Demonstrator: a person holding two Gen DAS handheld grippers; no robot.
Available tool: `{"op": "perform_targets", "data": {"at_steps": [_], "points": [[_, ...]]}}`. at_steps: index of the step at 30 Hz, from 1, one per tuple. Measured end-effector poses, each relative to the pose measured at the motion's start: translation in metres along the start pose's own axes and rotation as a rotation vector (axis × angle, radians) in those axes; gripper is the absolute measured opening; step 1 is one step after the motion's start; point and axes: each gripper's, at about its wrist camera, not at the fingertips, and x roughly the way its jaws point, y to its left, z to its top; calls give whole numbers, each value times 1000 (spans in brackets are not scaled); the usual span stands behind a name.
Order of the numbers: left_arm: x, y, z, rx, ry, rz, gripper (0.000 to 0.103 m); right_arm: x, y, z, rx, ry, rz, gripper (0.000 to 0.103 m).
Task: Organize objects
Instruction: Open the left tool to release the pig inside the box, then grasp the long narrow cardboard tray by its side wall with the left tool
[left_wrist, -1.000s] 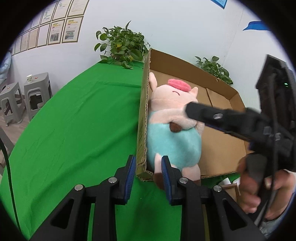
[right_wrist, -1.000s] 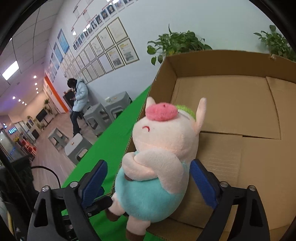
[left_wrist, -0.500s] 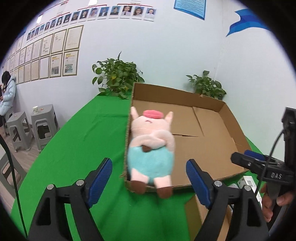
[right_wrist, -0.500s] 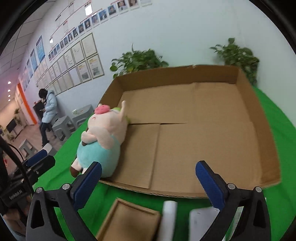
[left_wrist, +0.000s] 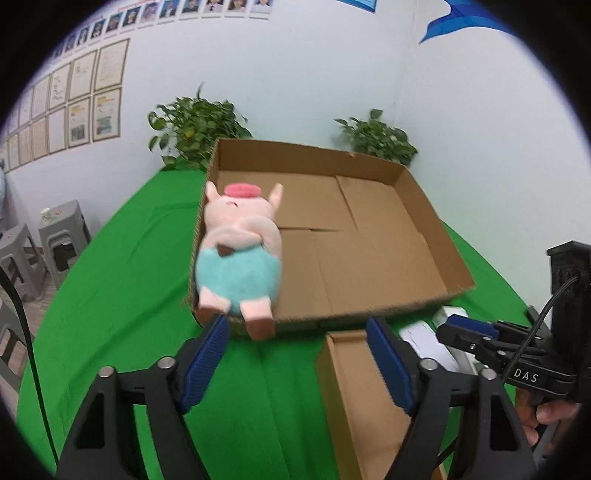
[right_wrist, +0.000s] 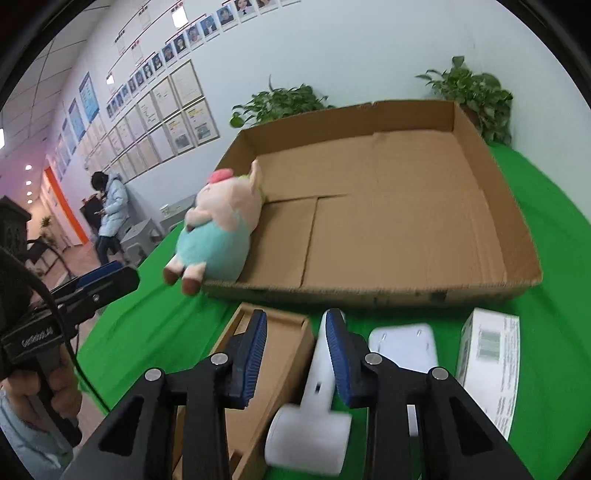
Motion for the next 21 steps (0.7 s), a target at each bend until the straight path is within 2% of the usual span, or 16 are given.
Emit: {"op": "perform_targets", "data": {"at_steps": [1, 3, 6, 9, 10, 11, 13, 15, 16, 17, 21], "points": [[-3, -1, -2, 3, 8, -10, 65, -5, 0, -4, 0, 6, 19, 33], [-11, -4, -5, 9, 23, -25, 61, -18, 3, -12, -3, 30, 73, 33], [-25, -9, -10, 3, 40, -71, 60, -47, 22, -24, -64, 55, 175, 40], [-33, -19, -18, 17, 65, -89, 60, -70, 41, -43, -118, 94, 313, 57], [-33, -22, -22, 17, 79, -95, 60, -72, 43, -48, -116, 102, 322, 67], [-30, -26, -30, 9, 99, -111, 60, -71, 43, -54, -109, 111, 313, 72], [-23, -31, -42, -1, 131, -128, 60, -61, 35, -66, -62, 153, 256, 74], [-10, -35, -57, -10, 179, -118, 60, -48, 24, -78, -5, 204, 202, 81], [-5, -35, -62, -14, 199, -111, 60, -43, 22, -84, 0, 225, 187, 87], [3, -34, -70, -19, 229, -106, 60, -40, 21, -88, -9, 238, 174, 89], [17, -28, -91, -51, 299, -96, 60, -38, 25, -102, -53, 253, 97, 87]]}}
